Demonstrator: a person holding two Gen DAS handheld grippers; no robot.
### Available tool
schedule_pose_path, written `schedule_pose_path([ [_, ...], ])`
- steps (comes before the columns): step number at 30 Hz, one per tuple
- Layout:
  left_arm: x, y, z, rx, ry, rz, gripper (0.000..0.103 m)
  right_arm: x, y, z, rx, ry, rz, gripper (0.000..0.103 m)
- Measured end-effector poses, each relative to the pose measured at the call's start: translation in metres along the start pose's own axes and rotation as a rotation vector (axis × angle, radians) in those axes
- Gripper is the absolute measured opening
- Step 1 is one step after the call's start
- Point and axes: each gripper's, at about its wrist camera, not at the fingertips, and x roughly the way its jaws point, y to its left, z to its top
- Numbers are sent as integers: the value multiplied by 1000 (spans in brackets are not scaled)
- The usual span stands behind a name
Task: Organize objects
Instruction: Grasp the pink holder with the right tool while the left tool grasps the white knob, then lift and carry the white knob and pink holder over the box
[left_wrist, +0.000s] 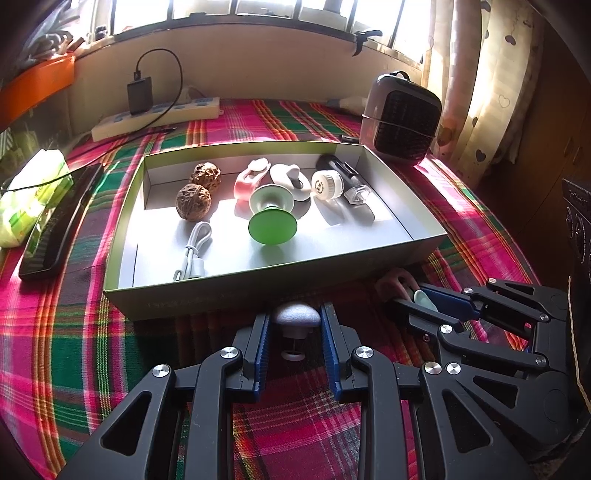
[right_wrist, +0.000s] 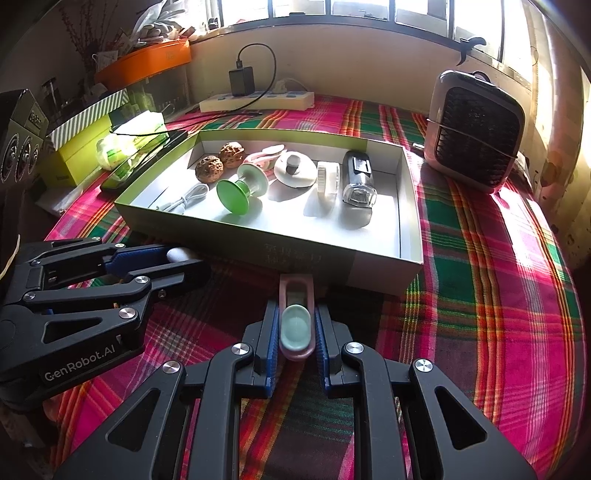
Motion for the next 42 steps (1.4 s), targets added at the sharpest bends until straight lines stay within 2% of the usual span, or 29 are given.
schedule_pose_path([
  [25,-30,7,17,-6,-78,-1,24,-25,3,19,-5,-65,9,19],
  [42,-27,18,45,-10,-106,16,24,-23,-3,45,3,-94,2,19],
])
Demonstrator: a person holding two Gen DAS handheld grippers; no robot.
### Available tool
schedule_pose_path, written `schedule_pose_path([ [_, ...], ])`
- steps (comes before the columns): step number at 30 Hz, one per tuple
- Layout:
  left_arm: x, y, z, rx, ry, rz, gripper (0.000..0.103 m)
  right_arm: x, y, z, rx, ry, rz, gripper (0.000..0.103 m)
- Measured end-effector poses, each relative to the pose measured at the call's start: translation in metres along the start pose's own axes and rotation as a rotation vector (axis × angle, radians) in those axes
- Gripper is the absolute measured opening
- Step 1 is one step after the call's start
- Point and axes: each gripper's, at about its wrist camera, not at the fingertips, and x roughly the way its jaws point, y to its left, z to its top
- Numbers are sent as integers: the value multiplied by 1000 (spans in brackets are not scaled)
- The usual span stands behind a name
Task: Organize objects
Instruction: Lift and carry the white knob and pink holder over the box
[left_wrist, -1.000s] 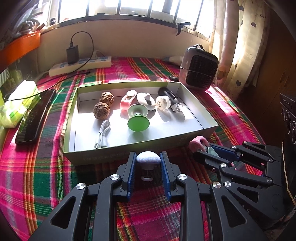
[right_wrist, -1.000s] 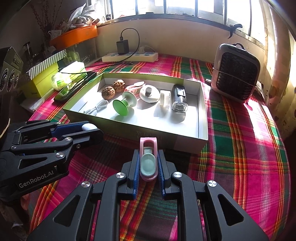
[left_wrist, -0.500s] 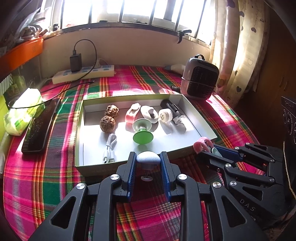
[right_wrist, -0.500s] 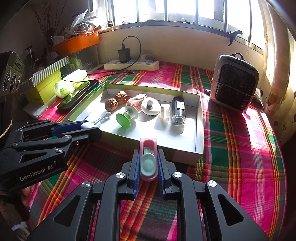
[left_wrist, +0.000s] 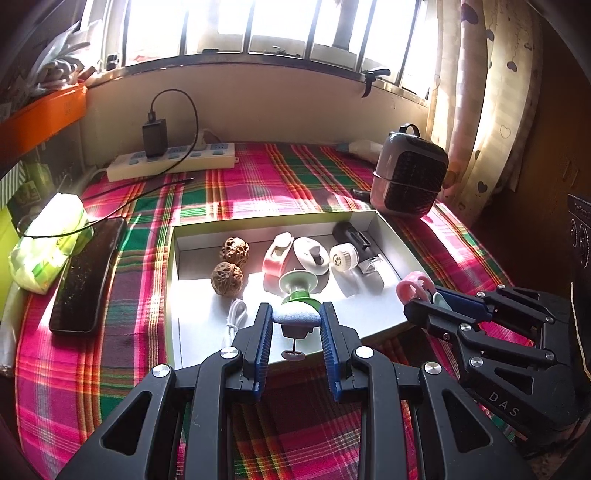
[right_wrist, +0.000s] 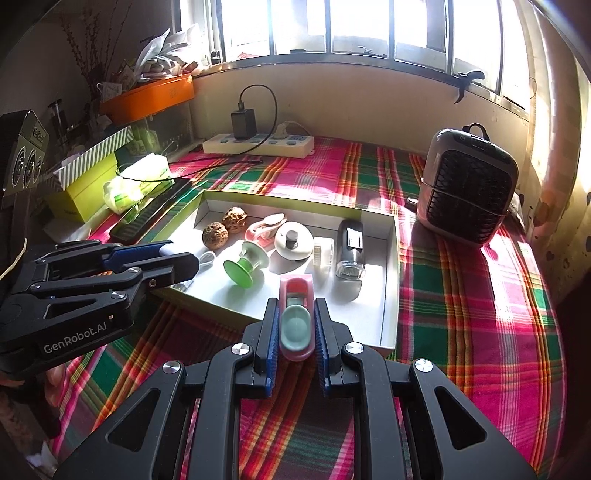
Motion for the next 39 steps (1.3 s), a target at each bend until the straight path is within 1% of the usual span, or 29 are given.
schedule_pose_path([
  [9,11,9,10,-13,2,15,24,11,-7,9,6,7,-12,19],
  [21,33,18,20,-19,27,32,24,33,-13,19,12,33,-12,19],
  [39,64,27,26,-26,76,45,24,60,-16,21,14,88,-8,18],
])
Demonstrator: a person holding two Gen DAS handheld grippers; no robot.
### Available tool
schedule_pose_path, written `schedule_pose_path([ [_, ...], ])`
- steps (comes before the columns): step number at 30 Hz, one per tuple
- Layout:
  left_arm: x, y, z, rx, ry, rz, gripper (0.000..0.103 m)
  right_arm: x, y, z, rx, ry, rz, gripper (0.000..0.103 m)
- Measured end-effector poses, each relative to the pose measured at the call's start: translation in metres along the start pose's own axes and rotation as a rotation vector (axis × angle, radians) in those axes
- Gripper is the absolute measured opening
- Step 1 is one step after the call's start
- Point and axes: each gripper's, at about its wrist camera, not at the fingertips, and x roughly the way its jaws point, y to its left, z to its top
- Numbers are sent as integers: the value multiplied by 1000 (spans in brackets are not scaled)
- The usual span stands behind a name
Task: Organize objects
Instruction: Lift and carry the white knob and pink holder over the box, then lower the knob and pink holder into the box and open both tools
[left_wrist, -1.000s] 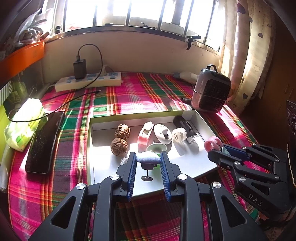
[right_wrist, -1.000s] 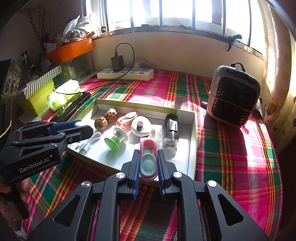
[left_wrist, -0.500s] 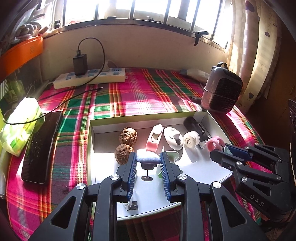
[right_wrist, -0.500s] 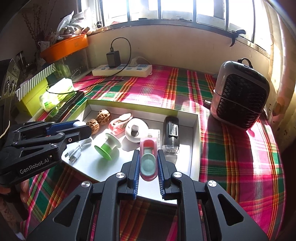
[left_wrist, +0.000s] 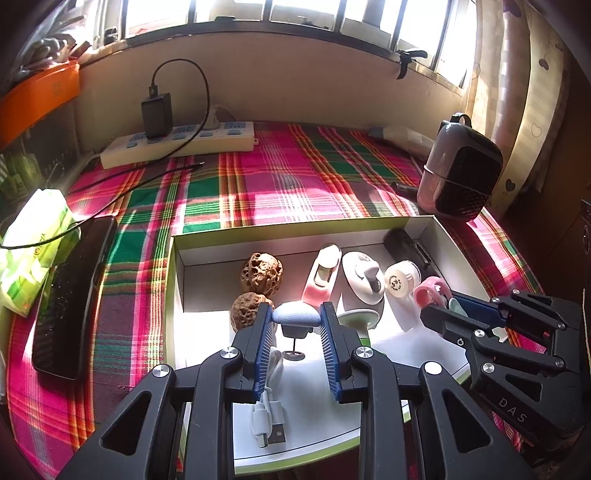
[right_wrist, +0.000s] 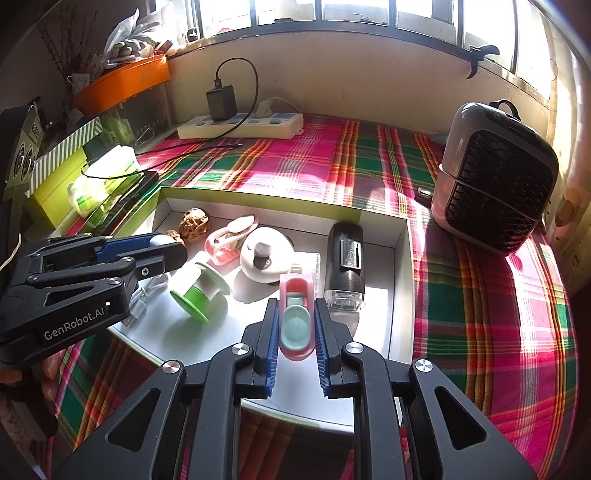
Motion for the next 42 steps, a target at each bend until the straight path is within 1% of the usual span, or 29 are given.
schedule_pose_path([
  [10,6,-5,3,15,4,-10,24,7,0,1,-4,16,4,18],
  [14,12,-6,1,16,22,-2,24,9,0,1,-6,19,3,19],
  [29,20,-8,-2,21,49,0,24,15,-3,0,-1,27,-1,19],
  [42,21,-7,-2,25,51,-1,24,17,-3,-2,7,33,3,19],
])
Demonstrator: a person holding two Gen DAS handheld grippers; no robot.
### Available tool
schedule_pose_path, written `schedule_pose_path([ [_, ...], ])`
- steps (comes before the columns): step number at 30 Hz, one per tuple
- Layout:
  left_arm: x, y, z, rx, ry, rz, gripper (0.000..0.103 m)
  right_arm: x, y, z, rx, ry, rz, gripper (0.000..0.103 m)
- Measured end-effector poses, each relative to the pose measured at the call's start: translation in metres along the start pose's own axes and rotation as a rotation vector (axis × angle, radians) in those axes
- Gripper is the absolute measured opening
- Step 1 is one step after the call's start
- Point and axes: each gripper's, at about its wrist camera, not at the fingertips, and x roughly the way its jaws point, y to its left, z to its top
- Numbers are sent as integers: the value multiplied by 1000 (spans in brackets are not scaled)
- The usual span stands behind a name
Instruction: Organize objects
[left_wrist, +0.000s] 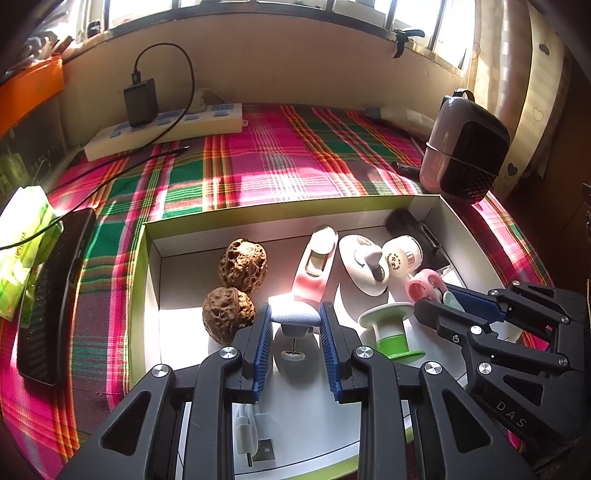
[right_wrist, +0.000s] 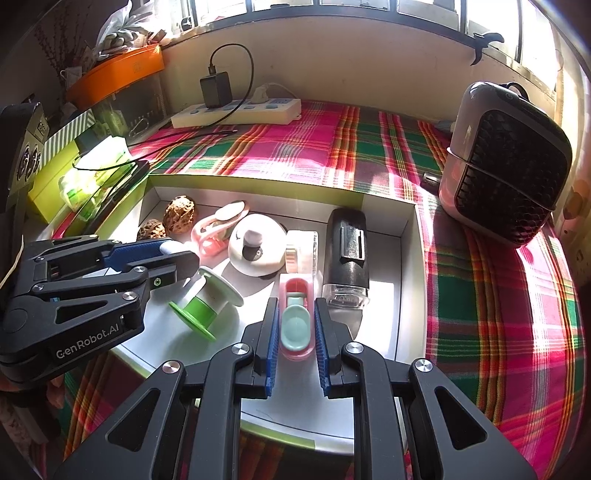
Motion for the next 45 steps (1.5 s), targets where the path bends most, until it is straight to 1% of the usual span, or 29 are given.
schedule_pose_path([
  [17,0,0,1,-2,2,1,25,0,3,-2,2,3,-4,19],
  [21,-1,0,0,-1,4,0,29,-1,2,-2,14,0,-1,19],
  [26,-4,0,-3,-4,5,11,29,-3,3,-3,17,-4,-1,24],
  [29,-8,0,-5,-6,-3,17,29,-6,4,-3,16,-10,-2,33],
  [30,-10,0,-5,-7,-7,16,29,-6,4,-4,18,-12,-4,41],
  [31,-12,-1,-6,-8,-10,17,29,-7,3,-4,22,-13,-5,44],
  [35,-19,-2,-7,-7,-23,30,30,-11,1,-5,35,-20,-12,44],
  [45,-39,-12,-16,-2,-57,26,30,-30,5,-10,43,-52,-16,44],
])
